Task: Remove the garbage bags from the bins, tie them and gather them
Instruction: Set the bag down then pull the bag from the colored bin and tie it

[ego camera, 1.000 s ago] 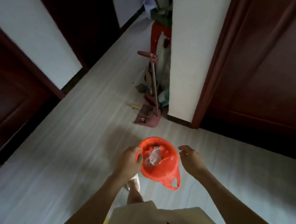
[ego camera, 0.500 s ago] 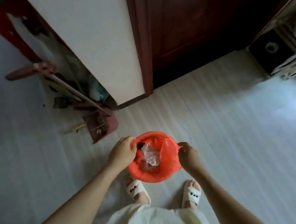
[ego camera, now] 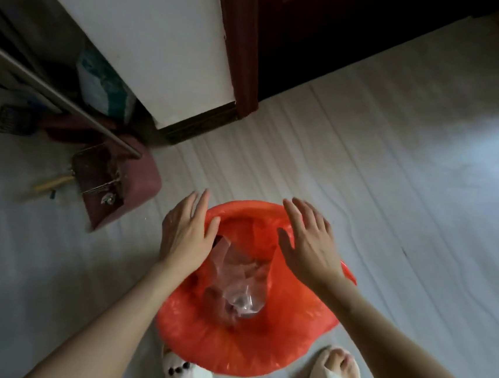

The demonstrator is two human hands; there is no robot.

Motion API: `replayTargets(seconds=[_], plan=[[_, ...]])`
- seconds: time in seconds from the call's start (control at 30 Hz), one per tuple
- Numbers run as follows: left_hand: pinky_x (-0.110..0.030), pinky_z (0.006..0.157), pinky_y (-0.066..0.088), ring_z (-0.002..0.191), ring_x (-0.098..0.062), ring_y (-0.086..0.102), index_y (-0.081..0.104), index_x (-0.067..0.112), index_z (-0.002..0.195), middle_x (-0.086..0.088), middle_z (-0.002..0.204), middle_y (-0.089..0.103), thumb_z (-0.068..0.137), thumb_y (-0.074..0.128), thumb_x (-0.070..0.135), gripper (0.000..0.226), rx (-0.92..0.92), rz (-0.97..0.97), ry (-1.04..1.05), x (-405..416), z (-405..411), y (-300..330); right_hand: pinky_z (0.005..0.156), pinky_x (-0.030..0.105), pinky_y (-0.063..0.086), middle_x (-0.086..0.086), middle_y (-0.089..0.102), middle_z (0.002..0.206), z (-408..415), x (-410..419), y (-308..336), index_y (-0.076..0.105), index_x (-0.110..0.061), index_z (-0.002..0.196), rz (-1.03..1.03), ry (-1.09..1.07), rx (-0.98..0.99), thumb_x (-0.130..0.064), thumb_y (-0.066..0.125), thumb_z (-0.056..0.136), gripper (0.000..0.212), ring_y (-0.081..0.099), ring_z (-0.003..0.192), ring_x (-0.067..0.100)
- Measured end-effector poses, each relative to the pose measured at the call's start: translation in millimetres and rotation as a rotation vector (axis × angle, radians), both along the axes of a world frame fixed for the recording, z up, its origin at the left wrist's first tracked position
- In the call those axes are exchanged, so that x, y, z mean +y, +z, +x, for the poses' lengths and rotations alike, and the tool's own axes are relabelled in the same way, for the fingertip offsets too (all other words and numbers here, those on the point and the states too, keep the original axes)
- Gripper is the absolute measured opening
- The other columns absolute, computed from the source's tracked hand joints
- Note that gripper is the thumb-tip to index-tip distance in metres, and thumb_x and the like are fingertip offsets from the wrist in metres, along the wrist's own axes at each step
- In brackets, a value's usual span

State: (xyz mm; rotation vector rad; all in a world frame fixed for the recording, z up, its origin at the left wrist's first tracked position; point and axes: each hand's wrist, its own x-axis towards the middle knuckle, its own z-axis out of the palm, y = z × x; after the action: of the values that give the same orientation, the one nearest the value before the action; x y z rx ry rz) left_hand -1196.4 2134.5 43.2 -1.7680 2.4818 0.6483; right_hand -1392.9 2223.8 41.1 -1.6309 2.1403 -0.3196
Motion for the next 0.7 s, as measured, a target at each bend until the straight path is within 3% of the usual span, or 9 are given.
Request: replayTargets(seconds=[0.1,0.17,0.3,0.4,0.5,0.6,0.63,0.7], plan=[[-0.043,0.097,0.04,0.124,-0.03,0.046,0.03,0.016,0.142,-0.012,0.138,0.048,0.096,0.035,0.038,0.051,0.017,0.009,-0.103,-16.0,-15.3,-28.0,0.102,0.042,0.036,0.01,0.039,0.145,-7.5,-27.4,-28.6,0.026,-0.012,0.142,-0.003,0.096,0.017,-0.038,0.039,0.093,0.056,0.039,0.131,0.029],[-0.039,0.09,0.043,0.116,-0.027,0.053,0.041,0.018,0.135,-0.007,0.129,0.057,0.095,0.035,0.04,0.046,0.004,-0.066,-0.114,-14.9,-20.4,-44.1,0.093,0.041,0.042,0.009,0.047,0.137,-10.1,-35.6,-45.9,0.031,-0.015,0.138,0.039,0.139,0.046,-0.041,0.033,0.095,0.05,0.048,0.121,0.03],[-0.033,0.07,0.05,0.089,-0.026,0.067,0.066,0.014,0.105,-0.005,0.099,0.072,0.087,0.059,0.029,0.025,0.193,-0.284,-0.1,-9.2,-21.0,-52.5,0.074,0.038,0.046,0.007,0.062,0.112,-10.6,-37.8,-55.8,0.049,-0.016,0.115,-0.041,0.147,0.062,-0.039,0.035,0.095,0.034,0.059,0.101,0.032],[-0.028,0.06,0.046,0.076,-0.026,0.068,0.064,0.009,0.089,-0.007,0.087,0.073,0.082,0.066,0.016,0.01,0.279,-0.332,-0.119,-7.4,-23.3,-51.3,0.07,0.037,0.044,0.006,0.064,0.105,-10.2,-37.2,-53.9,0.054,-0.016,0.107,-0.177,0.132,0.075,-0.035,0.042,0.093,0.027,0.059,0.1,0.028],[-0.034,0.063,0.047,0.084,-0.028,0.067,0.057,0.008,0.09,-0.008,0.096,0.072,0.086,0.056,0.009,0.004,0.234,-0.338,-0.128,0.3,-26.9,-41.3,0.069,0.037,0.044,0.007,0.062,0.113,-8.7,-31.1,-45.0,0.053,-0.014,0.105,-0.2,0.121,0.077,-0.03,0.042,0.093,0.022,0.058,0.104,0.028],[-0.033,0.066,0.044,0.088,-0.029,0.066,0.054,0.01,0.096,-0.007,0.098,0.07,0.089,0.053,0.015,0.009,0.133,-0.381,-0.168,14.2,-20.8,-24.7,0.088,0.036,0.043,0.005,0.047,0.139,-8.5,-17.2,-35.7,0.049,-0.012,0.114,-0.205,0.211,0.068,-0.027,0.041,0.094,0.027,0.047,0.124,0.025],[-0.034,0.072,0.045,0.09,-0.029,0.065,0.054,0.011,0.098,-0.007,0.098,0.07,0.089,0.052,0.017,0.011,0.091,-0.4,-0.201,20.3,-17.1,-19.4,0.09,0.034,0.041,0.008,0.049,0.137,-8.2,-11.4,-31.1,0.049,-0.011,0.116,-0.206,0.254,0.058,-0.025,0.041,0.093,0.027,0.047,0.124,0.027],[-0.035,0.086,0.044,0.098,-0.028,0.062,0.051,0.012,0.106,-0.008,0.103,0.067,0.09,0.051,0.022,0.019,-0.009,-0.422,-0.266,31.3,-9.3,-12.7,0.08,0.033,0.04,0.012,0.057,0.118,-9.1,-1.7,-23.4,0.049,-0.009,0.105,-0.207,0.318,0.074,-0.019,0.042,0.092,0.018,0.052,0.111,0.031]])
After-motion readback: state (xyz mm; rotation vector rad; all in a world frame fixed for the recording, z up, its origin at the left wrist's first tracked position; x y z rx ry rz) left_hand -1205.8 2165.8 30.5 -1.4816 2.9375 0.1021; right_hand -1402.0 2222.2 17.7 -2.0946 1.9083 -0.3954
